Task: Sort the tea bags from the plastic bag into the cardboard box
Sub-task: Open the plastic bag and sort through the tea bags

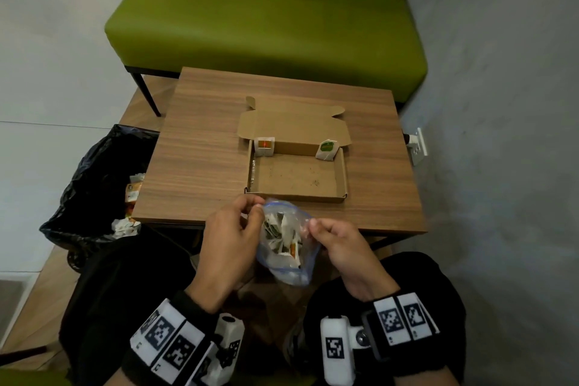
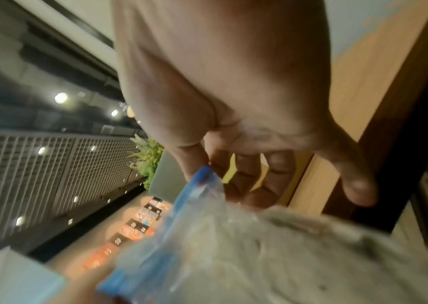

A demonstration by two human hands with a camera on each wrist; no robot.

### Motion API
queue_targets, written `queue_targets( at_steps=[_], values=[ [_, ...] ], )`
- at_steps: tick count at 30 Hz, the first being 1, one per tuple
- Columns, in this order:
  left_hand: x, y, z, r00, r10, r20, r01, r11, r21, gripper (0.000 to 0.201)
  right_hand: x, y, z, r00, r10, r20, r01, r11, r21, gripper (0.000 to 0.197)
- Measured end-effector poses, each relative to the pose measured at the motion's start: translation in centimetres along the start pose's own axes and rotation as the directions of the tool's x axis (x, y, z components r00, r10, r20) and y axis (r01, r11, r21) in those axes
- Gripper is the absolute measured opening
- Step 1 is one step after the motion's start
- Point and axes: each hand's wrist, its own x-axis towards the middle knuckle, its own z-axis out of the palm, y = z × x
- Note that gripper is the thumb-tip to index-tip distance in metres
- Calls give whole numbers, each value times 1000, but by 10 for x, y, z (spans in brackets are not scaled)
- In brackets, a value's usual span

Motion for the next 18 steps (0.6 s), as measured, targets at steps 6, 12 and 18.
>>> queue_targets(
  at_steps=[6, 12, 18],
  values=[
    [-3, 4, 6, 945, 242, 218, -308, 883, 353, 34, 1, -13, 0, 992, 94, 81, -105, 984, 146, 40],
    [1, 10, 8, 962, 92, 256, -158, 955, 251, 25, -4, -21, -2, 987, 76, 144, -109, 966, 234, 45],
    [1, 10, 2, 864, -274, 422, 439, 821, -366, 42, -4, -13, -5, 982, -49, 184, 41, 998, 46, 36]
  ],
)
